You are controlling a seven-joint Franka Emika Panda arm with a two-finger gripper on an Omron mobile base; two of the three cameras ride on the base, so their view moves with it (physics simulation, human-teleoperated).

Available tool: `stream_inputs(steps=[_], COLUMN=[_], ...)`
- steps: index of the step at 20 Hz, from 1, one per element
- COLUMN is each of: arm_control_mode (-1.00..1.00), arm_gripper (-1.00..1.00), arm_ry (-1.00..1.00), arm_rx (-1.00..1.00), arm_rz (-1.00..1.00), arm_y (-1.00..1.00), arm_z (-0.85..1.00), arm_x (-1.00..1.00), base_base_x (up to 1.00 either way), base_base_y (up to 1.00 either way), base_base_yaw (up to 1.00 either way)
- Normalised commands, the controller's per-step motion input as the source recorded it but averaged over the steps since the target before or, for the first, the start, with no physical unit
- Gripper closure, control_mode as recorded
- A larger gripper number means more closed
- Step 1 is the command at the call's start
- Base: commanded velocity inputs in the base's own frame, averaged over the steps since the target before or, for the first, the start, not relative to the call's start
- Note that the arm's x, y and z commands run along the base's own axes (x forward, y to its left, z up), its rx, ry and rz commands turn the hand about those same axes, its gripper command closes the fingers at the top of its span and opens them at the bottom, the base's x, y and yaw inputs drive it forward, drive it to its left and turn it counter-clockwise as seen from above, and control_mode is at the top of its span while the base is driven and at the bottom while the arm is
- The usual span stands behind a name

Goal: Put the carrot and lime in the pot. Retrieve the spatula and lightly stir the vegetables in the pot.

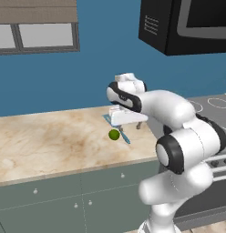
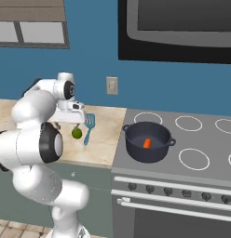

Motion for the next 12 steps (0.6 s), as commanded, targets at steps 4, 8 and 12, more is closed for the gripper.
stream_inputs(steps=[4, 8, 12], arm_control_mode=[-1.00, -1.00, -1.00], arm_gripper=[-1.00, -1.00, -1.00], arm_ry=[0.32, 0.25, 0.24], arm_rx=[0.06, 0.01, 0.00], arm_rz=[0.04, 0.02, 0.00], arm_y=[0.29, 0.26, 0.20], arm_z=[-0.21, -0.16, -0.16], arm_x=[0.06, 0.04, 0.07], base_base_x=[0.00, 0.00, 0.00], base_base_y=[0.00, 0.00, 0.00], base_base_yaw=[0.00, 0.00, 0.00])
